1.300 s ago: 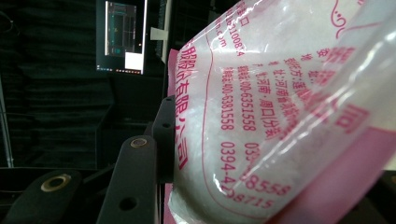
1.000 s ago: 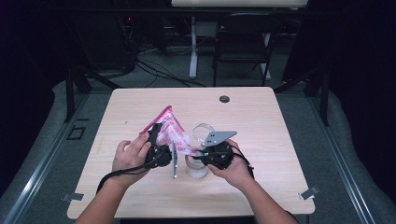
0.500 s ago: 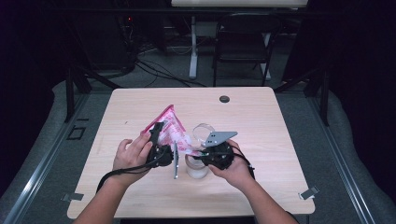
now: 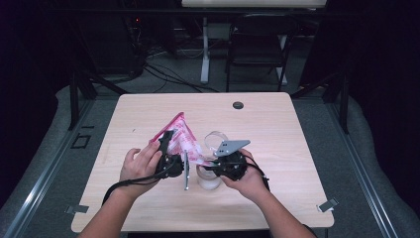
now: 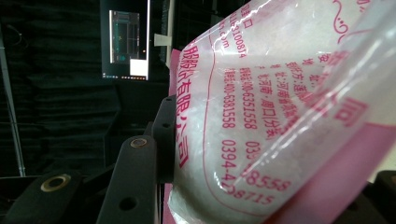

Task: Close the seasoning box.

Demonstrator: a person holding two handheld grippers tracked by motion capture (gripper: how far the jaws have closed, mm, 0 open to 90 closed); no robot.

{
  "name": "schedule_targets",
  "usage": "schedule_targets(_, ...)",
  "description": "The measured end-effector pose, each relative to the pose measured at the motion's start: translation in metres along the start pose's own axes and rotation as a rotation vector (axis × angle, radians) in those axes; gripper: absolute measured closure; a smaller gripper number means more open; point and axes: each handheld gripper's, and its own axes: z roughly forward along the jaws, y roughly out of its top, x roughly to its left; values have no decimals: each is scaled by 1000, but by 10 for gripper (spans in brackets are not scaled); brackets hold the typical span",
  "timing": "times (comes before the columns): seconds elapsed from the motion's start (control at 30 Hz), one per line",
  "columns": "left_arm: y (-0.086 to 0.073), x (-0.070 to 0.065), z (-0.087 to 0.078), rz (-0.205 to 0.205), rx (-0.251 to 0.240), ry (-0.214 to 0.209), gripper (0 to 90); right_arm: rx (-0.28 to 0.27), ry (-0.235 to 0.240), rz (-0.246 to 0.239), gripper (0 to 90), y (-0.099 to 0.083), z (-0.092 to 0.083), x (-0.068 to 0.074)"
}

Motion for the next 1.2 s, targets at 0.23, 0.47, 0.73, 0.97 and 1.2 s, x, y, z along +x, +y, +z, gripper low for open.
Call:
schedule_targets(0.23,-1,-1,0,-2,0,-3,620,3,3,6,882,0,2,0)
schedule_targets(0.47,-1,-1,0,0,-3,6,620,2,4,5,882,0,3,0)
schedule_targets(0.73,-2,0,-1,2,3,3,620,8,5,-1,881,0,4,0)
schedule_targets(0.97,-1,1,-1,3,-2,10,620,6,3,3,882,0,3,0)
schedule_targets(1.2,-1,1,-2,-1,-4,7,620,4,4,3,882,0,3,0)
